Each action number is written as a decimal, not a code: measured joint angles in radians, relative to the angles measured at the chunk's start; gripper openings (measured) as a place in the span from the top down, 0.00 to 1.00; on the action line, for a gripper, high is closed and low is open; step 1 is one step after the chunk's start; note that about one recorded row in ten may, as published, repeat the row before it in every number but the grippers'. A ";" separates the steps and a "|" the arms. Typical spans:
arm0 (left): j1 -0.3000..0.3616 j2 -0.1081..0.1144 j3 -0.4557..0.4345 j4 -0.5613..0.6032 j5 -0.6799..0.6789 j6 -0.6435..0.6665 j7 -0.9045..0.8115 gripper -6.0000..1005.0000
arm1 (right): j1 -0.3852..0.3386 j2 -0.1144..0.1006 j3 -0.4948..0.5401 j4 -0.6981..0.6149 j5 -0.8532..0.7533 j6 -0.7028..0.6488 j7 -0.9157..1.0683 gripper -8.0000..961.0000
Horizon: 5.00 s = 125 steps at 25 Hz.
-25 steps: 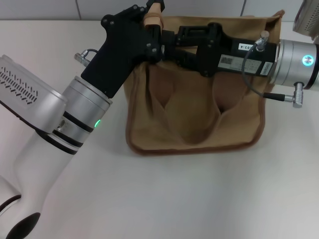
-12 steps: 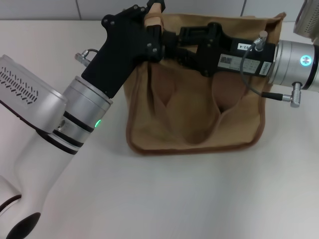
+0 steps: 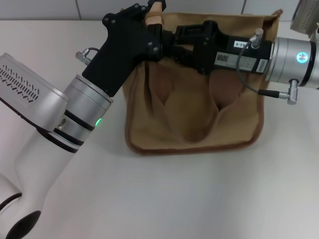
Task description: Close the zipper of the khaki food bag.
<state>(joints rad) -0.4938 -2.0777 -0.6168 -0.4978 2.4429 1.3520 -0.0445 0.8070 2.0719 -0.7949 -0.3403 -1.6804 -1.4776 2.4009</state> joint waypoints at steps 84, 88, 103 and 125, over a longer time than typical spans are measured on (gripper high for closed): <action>0.005 -0.001 -0.093 0.021 0.001 -0.055 -0.031 0.98 | -0.164 0.009 -0.029 -0.308 0.009 -0.102 -0.775 0.28; 0.004 -0.001 -0.093 0.019 0.001 -0.055 -0.031 0.98 | -0.161 0.009 -0.032 -0.285 0.037 -0.081 -0.786 0.28; -0.017 -0.001 -0.095 0.024 0.001 -0.054 -0.031 0.98 | -0.096 0.012 -0.050 -0.202 0.060 -0.027 -0.772 0.28; -0.031 -0.002 -0.093 0.020 -0.001 -0.064 -0.030 0.97 | -0.071 0.011 -0.132 -0.151 0.062 -0.038 -0.675 0.28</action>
<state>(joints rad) -0.5246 -2.0797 -0.7101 -0.4778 2.4422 1.2881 -0.0747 0.7364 2.0833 -0.9266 -0.4913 -1.6183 -1.5159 1.7254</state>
